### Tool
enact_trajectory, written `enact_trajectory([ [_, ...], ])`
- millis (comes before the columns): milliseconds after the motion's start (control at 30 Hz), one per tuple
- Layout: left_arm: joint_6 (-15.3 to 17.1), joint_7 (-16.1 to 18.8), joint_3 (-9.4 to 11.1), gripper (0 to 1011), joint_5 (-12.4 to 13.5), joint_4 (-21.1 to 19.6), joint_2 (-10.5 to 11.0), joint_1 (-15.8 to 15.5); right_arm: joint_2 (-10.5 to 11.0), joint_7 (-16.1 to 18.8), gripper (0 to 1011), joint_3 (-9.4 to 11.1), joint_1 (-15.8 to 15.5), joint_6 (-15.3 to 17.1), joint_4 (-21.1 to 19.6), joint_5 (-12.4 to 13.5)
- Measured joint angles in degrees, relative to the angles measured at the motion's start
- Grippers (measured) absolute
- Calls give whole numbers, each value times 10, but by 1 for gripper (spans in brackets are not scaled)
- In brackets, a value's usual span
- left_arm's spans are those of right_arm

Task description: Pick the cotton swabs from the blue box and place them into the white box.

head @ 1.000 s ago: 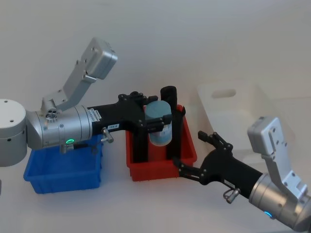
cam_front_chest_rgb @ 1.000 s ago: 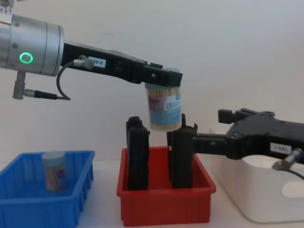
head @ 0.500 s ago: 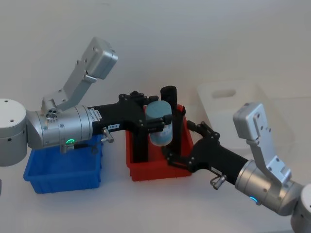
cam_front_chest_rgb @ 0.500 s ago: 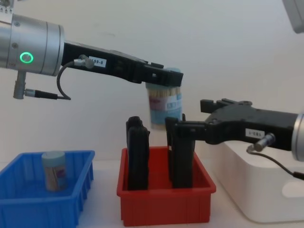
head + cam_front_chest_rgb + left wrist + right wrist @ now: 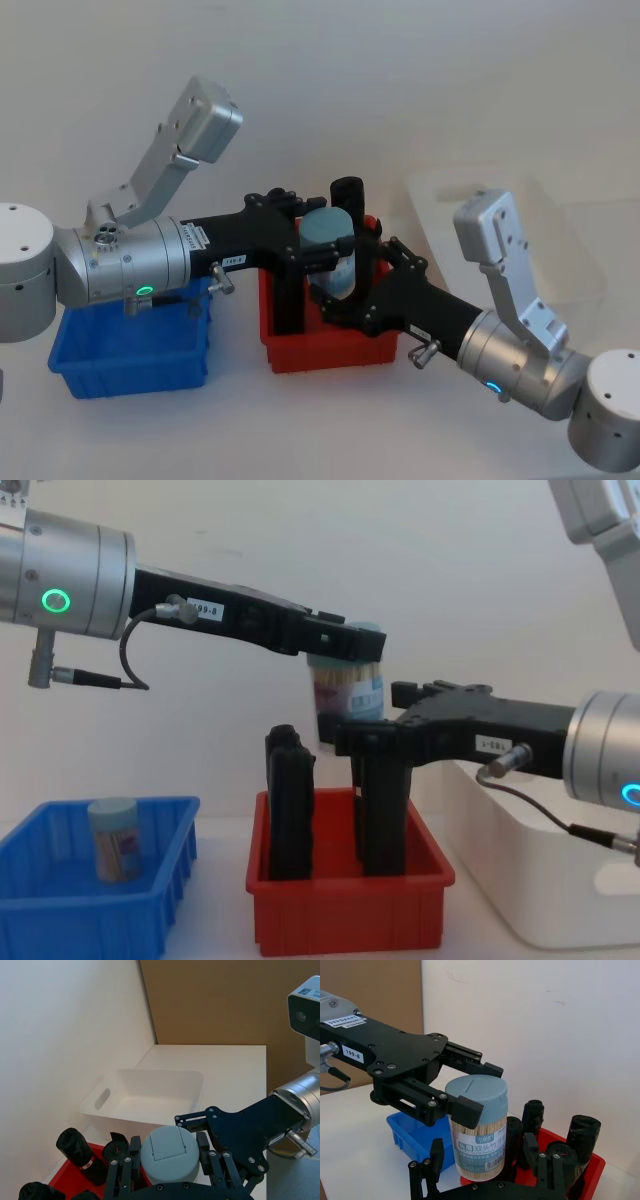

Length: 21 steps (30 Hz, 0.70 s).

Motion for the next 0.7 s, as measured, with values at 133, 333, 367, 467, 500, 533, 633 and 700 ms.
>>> enact_trajectory([
  [133,0,0,0,671,0,0,0,0,-7,2,1000,-2,10,0,14,0],
  [333,0,0,0,671,0,0,0,0,-15,5,870,-5,22,2,30,1],
  [367,0,0,0,671,0,0,0,0,-15,5,863,-6,24,2,32,1],
  [467,0,0,0,671,0,0,0,0,-18,8,766,-7,28,3,38,1],
  [500,0,0,0,671,0,0,0,0,-20,10,732,-8,31,4,42,1],
  [533,0,0,0,671,0,0,0,0,-20,10,688,-8,32,4,43,1],
  [633,0,1,0,671,0,0,0,0,-22,13,645,-10,35,5,48,1],
  [700,0,1,0,671,0,0,0,0,-23,14,642,-10,37,6,49,2],
])
